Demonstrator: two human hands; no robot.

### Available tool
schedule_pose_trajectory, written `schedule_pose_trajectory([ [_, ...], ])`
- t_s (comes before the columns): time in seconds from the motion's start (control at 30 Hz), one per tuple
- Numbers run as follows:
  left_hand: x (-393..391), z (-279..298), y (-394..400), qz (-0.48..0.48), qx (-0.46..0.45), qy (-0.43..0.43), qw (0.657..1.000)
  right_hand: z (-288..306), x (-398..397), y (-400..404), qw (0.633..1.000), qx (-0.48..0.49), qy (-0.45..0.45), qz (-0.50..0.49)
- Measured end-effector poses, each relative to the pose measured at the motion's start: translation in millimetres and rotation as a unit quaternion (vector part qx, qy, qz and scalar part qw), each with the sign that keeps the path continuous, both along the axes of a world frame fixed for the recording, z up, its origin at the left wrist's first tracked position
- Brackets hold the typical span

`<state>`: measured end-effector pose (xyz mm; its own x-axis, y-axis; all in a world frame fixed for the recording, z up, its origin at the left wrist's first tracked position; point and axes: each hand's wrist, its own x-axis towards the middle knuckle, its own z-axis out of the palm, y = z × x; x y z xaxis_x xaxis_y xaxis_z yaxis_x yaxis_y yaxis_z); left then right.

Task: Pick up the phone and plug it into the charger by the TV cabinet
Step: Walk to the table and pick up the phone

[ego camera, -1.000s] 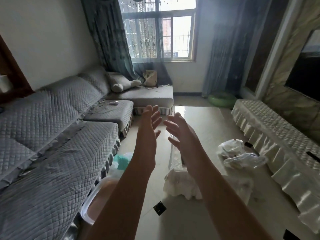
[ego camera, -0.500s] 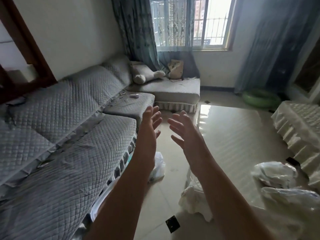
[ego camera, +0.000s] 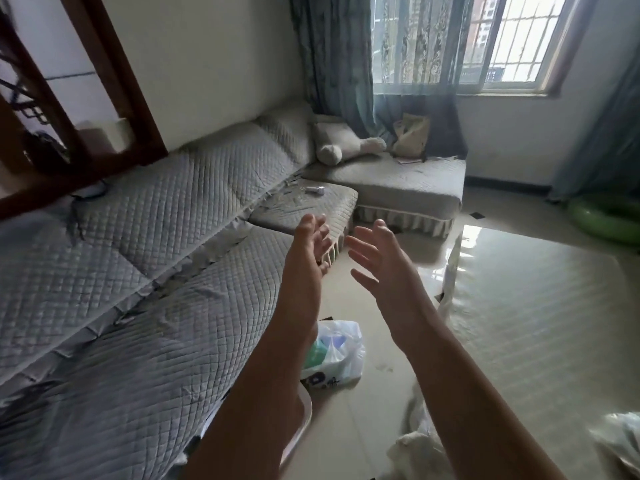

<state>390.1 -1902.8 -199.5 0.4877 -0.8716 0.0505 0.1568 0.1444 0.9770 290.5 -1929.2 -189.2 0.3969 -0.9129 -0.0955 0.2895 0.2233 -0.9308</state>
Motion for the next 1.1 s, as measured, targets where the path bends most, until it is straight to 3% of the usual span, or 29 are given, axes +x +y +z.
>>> schedule_pose_trajectory([
  [0.5, 113.6, -2.2, -221.1, -0.139, 0.000, 0.012, 0.990, 9.5, 100.0, -180.6, 0.991, -0.022, 0.009, -0.135],
  [1.1, 43.1, -14.8, -429.9, -0.275, 0.045, -0.014, 0.960, -32.2, 28.6, -388.1, 0.960, 0.005, 0.028, -0.278],
])
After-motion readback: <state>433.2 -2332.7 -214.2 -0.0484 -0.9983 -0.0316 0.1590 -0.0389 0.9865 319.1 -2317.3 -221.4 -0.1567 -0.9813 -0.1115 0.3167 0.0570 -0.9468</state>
